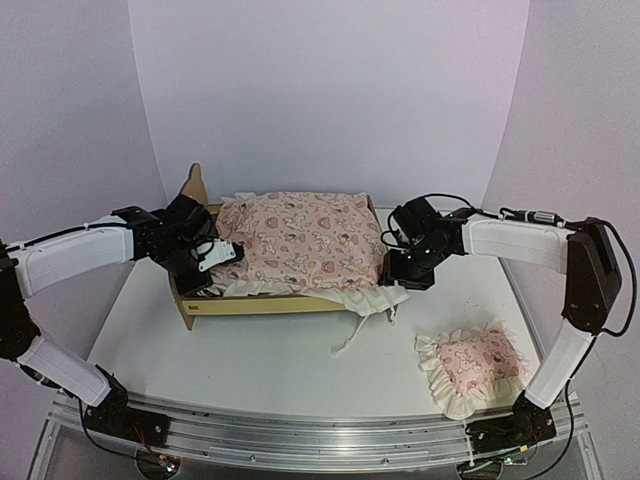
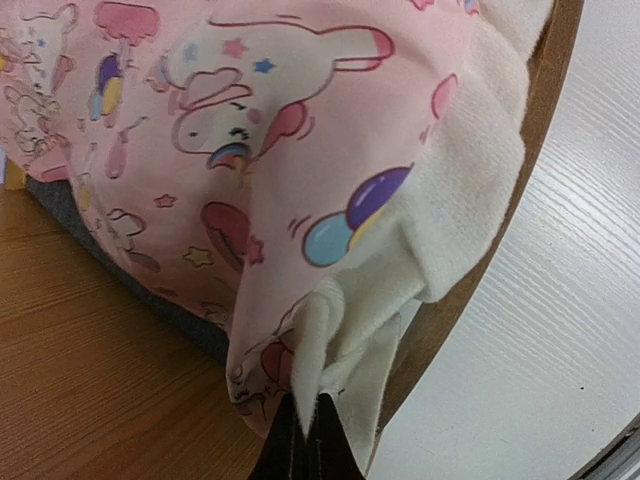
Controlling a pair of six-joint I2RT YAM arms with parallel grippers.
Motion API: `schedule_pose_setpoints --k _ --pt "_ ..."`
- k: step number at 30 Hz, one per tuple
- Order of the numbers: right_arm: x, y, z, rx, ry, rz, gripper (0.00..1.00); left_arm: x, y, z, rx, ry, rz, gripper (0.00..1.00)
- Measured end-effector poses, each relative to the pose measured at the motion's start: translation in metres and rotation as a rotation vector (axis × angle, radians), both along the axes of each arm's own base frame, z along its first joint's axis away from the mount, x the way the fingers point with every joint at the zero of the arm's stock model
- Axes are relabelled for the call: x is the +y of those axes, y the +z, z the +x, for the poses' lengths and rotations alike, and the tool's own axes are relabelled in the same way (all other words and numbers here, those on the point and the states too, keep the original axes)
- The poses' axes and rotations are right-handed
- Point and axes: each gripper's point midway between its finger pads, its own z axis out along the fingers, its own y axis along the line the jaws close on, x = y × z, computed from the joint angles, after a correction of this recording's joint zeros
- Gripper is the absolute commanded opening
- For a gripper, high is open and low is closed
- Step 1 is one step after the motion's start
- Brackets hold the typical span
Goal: Set up the pet bed
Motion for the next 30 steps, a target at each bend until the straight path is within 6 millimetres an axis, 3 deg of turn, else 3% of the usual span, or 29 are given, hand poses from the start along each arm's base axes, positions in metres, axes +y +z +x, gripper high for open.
schedule_pose_setpoints --k 2,6,9,12,19,23,26,30 --pt "-0.003 0.000 0.002 -0.002 -0.003 -0.004 0.56 0.001 0.015 0.003 -0.040 -0.003 -0.019 0.00" --pt "-0.014 -0.001 0.009 -0.002 -0.022 -0.008 0.56 -0.005 0.069 0.011 -0.165 -0.016 -0.113 0.00" --pt "-0.019 -0.001 0.011 0.002 -0.018 -0.002 0.56 -0.010 0.100 0.006 -0.220 -0.040 -0.189 0.00" --pt "-0.018 0.000 0.011 0.005 -0.002 0.005 0.57 -0.014 0.118 -0.004 -0.237 -0.069 -0.248 0.00" --pt "-0.011 0.003 0.007 0.023 0.043 0.032 0.62 -0.019 0.118 -0.020 -0.187 -0.103 -0.296 0.00" --pt "-0.006 0.015 0.007 0.012 0.071 0.050 0.63 -0.021 0.117 -0.023 -0.170 -0.100 -0.314 0.00" --pt "-0.004 0.038 0.009 -0.043 0.098 0.057 0.64 -0.023 0.118 -0.021 -0.175 -0.097 -0.324 0.00" --pt "0.007 0.090 0.006 -0.211 0.168 0.038 0.65 -0.024 0.119 -0.018 -0.183 -0.085 -0.336 0.00"
